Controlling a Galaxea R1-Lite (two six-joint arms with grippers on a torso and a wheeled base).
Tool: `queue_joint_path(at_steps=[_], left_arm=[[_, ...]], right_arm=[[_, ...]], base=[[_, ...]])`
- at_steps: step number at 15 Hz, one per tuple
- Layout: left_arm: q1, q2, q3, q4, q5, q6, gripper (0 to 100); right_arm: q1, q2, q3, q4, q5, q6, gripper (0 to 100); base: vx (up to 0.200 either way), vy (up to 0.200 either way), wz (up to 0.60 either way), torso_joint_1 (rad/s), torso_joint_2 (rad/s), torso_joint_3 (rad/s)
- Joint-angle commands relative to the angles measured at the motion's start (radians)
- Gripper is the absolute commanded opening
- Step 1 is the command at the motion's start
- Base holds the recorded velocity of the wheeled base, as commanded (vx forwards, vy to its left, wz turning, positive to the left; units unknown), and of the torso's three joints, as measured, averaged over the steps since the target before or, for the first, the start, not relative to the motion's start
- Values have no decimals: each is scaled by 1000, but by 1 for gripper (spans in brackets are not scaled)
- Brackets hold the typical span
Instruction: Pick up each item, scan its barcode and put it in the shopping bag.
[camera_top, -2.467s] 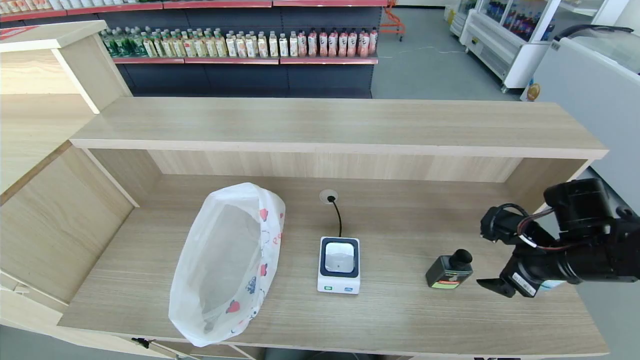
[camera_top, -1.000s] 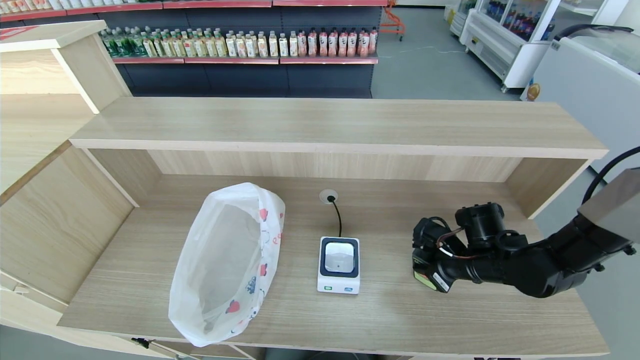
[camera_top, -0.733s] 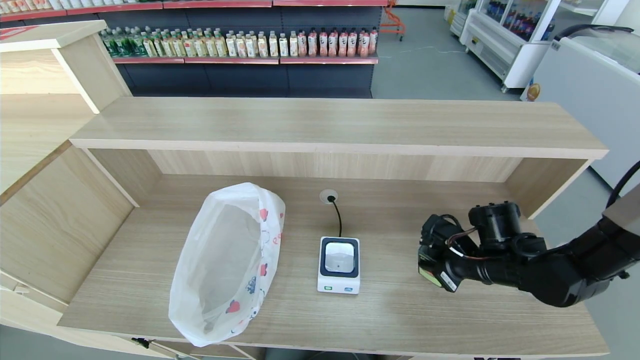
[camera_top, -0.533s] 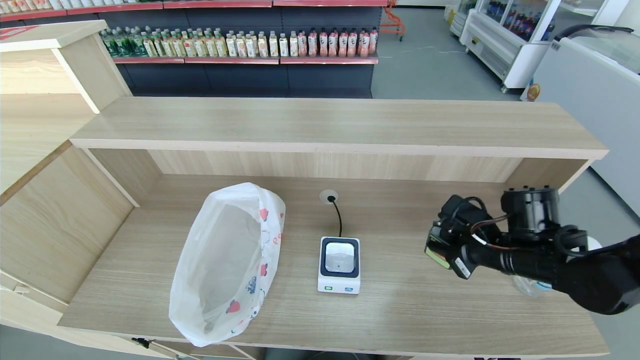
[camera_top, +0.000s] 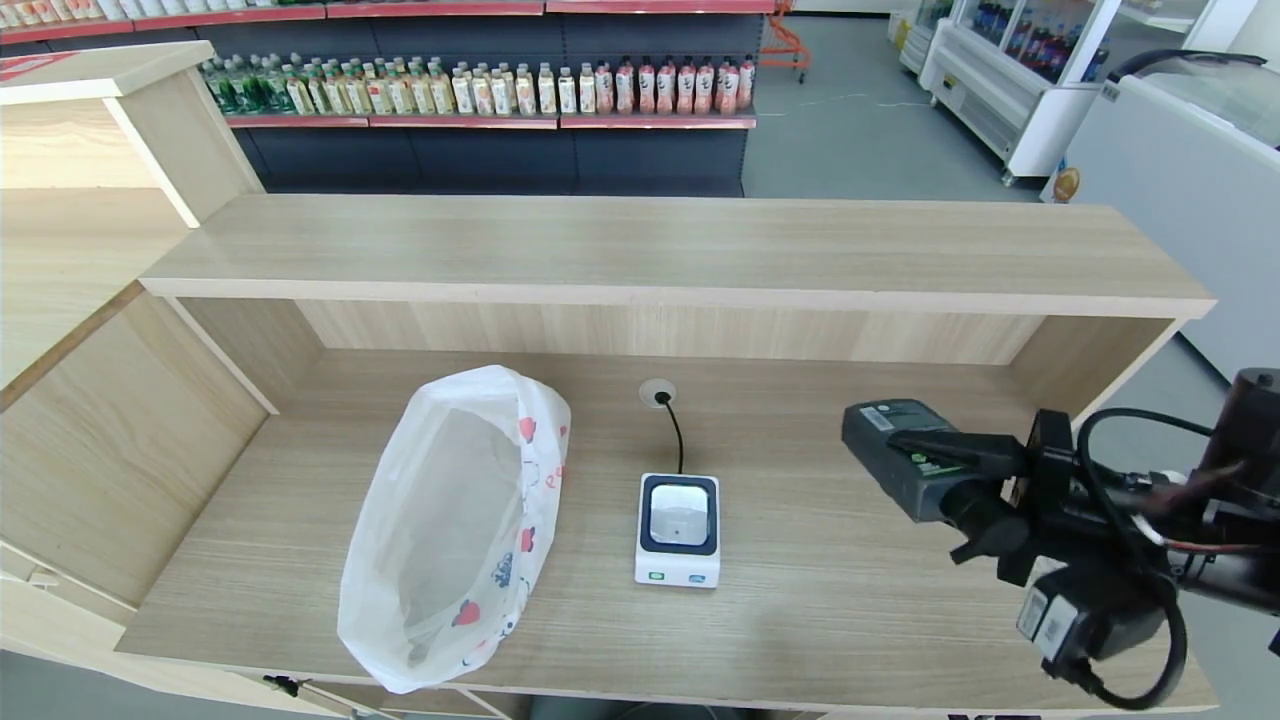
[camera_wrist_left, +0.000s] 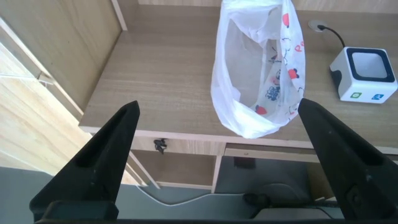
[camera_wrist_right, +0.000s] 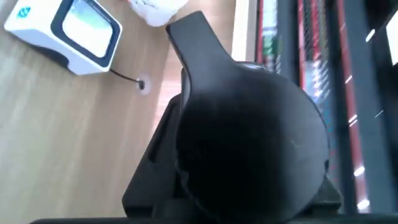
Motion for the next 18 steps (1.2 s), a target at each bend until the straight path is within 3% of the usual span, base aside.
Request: queue_joint_path(at_steps=[1, 2, 4, 7, 18], left_arm=[[1, 0, 0, 0, 0, 0, 100], [1, 0, 0, 0, 0, 0, 100], [1, 0, 0, 0, 0, 0, 100], [1, 0, 0, 0, 0, 0, 100], [1, 0, 0, 0, 0, 0, 100]], right_arm=[[55, 60, 19, 37, 132, -371, 0], [122, 95, 14, 144, 132, -491, 0], [251, 135, -10, 215, 130, -652, 0], [289, 244, -27, 207, 132, -767, 0], [357, 350, -245, 195, 195, -756, 0]], base=[[0, 0, 0, 0, 0, 0], [0, 0, 0, 0, 0, 0], [0, 0, 0, 0, 0, 0], [0, 0, 0, 0, 0, 0], [0, 0, 0, 0, 0, 0]])
